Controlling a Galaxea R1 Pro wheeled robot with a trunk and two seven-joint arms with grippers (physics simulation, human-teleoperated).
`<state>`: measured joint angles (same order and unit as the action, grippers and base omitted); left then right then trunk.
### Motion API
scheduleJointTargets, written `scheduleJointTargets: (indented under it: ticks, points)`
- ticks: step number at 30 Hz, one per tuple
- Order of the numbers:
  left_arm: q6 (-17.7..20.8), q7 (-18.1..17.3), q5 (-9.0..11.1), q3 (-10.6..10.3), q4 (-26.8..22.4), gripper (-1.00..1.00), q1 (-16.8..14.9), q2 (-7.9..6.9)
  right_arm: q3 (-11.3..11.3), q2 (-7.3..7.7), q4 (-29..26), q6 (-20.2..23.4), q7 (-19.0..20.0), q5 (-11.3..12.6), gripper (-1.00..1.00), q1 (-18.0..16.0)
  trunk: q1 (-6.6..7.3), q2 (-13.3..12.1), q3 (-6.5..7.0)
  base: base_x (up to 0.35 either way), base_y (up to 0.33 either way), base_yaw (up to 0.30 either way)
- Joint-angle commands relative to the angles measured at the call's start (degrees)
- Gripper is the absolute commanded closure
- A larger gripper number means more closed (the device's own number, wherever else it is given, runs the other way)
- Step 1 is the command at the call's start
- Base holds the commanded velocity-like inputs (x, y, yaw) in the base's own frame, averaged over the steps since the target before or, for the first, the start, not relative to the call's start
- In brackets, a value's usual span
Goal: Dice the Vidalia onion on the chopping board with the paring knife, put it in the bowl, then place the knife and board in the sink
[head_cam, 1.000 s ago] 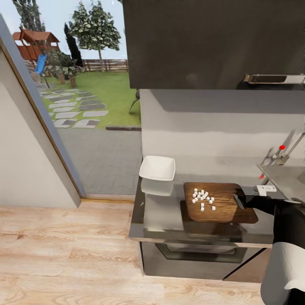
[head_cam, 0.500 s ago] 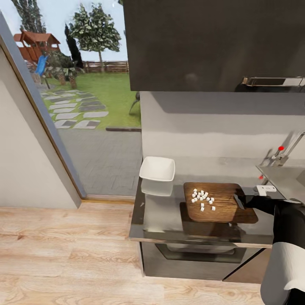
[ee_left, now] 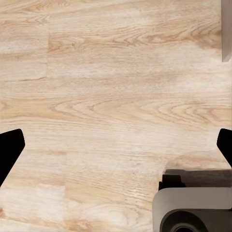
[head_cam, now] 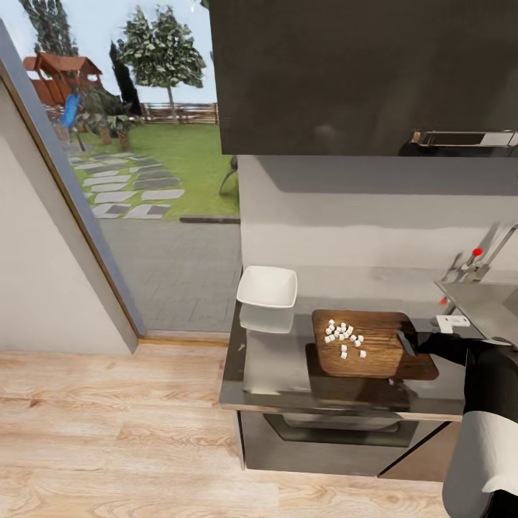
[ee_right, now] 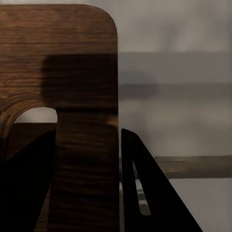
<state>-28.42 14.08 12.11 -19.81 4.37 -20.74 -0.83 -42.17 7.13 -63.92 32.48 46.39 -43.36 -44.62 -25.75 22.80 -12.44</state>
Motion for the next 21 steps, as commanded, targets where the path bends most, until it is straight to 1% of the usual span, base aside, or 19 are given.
scheduleJointTargets:
  ticks: [1, 13, 21]
  points:
    - [-0.3, 0.1, 0.4, -0.5, 0.2, -1.00, -0.1, 0.04, -0.1, -0.01, -0.1, 0.2, 0.5, -0.4, 1.00, -0.1, -0.03, 0.1, -0.11, 0.000, 0.000, 0.000]
    - [-0.3, 0.1, 0.4, -0.5, 0.2, -1.00, -0.1, 0.04, -0.1, 0.07, -0.2, 0.2, 0.7, -0.8, 1.00, -0.1, -0.03, 0.1, -0.10, 0.000, 0.000, 0.000]
    - [-0.3, 0.1, 0.4, -0.5, 0.2, -1.00, -0.1, 0.04, 0.0, 0.07, -0.2, 0.2, 0.8, -0.8, 1.00, -0.1, -0.03, 0.1, 0.40, 0.000, 0.000, 0.000]
